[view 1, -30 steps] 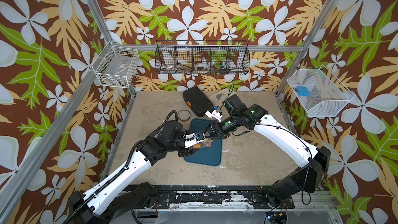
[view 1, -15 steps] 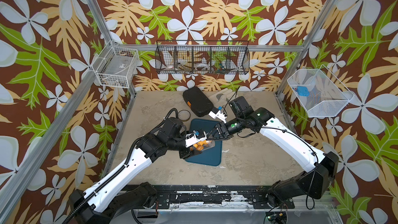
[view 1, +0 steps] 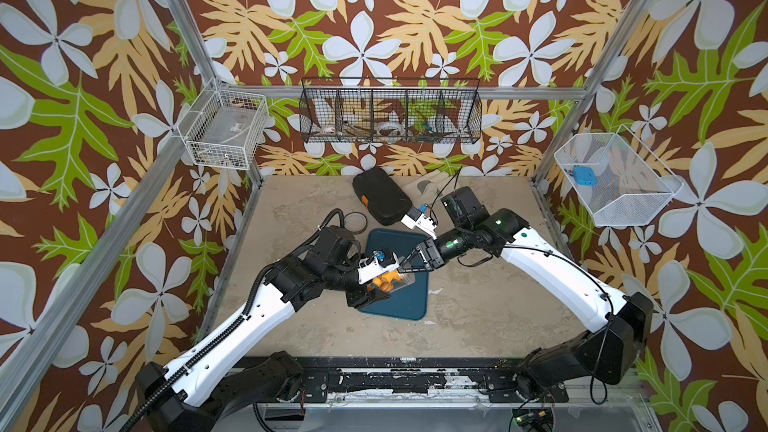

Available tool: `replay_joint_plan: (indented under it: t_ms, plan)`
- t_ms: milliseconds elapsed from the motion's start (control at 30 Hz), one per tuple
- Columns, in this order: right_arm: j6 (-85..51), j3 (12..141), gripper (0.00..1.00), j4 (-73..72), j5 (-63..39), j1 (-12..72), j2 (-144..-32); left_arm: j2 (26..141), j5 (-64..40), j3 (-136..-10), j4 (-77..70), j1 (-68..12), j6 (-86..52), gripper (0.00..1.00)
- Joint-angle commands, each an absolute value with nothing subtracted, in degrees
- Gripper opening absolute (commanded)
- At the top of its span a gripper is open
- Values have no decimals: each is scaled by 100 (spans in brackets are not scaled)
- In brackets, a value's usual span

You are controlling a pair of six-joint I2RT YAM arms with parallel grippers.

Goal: Pour the cookies out of the jar
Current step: Unscrew the lid from the jar.

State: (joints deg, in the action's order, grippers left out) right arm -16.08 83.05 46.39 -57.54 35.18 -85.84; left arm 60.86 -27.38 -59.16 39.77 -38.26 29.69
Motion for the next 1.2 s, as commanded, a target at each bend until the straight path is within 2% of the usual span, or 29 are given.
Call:
replay_joint_plan:
  t_ms: [0,167,300,633,933,1167]
  plan:
    - [-751,8314,40,4085,-5329,3516,-8481,6107,-3176,-5959,4096,-3841,3042,57]
    - [-36,7663,42,3211,-5244,3513,-7912,6130,-3171,-5981,4095,-3841,3052,57]
    - [1041,7423,43,3010,-5443,3513,-7787,6157,-3182,-5985,4083,-3841,3059,57]
    - [3265,7117,45,2748,-4402,3515,-7690,6181,-3193,-5986,4069,-3849,3023,57]
    - [4293,6316,45,1616,-3639,3560,-7161,6201,-3190,-5953,4059,-3850,3015,57]
    - [4043,6445,44,1557,-3404,3508,-7035,6216,-3028,-5943,4062,-3845,2989,57]
